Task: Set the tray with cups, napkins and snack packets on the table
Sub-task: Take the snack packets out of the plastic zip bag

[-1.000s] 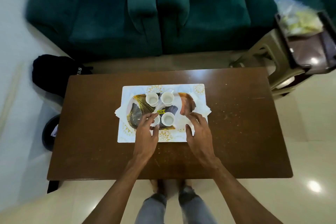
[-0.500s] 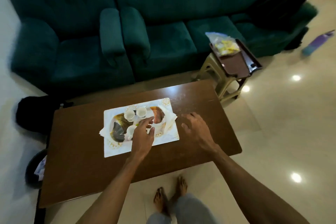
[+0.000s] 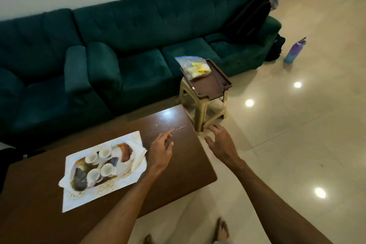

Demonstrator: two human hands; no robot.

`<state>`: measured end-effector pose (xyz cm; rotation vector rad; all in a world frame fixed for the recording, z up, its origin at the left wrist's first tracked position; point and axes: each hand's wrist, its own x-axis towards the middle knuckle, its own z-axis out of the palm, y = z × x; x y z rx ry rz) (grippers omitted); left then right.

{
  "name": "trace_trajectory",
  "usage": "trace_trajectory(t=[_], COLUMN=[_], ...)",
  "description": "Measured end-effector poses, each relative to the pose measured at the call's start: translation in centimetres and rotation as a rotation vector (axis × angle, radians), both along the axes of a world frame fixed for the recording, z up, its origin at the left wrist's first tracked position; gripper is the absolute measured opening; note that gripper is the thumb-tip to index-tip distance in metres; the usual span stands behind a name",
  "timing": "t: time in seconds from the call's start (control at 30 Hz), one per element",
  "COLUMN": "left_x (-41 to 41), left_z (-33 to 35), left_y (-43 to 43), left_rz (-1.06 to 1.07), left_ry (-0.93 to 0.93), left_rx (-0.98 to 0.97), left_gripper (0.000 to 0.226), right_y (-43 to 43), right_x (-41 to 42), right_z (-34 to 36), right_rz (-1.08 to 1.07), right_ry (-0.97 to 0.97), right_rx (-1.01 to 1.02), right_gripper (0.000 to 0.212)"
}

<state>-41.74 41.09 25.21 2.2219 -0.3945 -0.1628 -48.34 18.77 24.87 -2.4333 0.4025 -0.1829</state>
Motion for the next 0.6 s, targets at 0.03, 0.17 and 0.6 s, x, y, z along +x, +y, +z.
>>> trace_trajectory(t=[0.03,0.17,0.6], left_x=[0.1,0.7,11.9], left_z=[0.1,0.8,0.4], left_y=[-2.3,-9.7,-25.4], left_rz=[-0.020,-0.066,0.059], left_ry=[-0.005,0.024,0.041], left_rx=[-0.001,-0.013,-0.069], left_gripper=[0.048,0.047,0.049], right_y=[-2.2,-9.4,-25.2], right_x=[-0.1,-0.1,12.2], right_z=[0.1,0.8,1.2], right_rz=[-0.005,-0.032,0.084], right_ry=[-0.006,-0.005,-0.009], right_rx=[-0.007,-0.016,-0.008], right_gripper=[0.034,0.037,0.039])
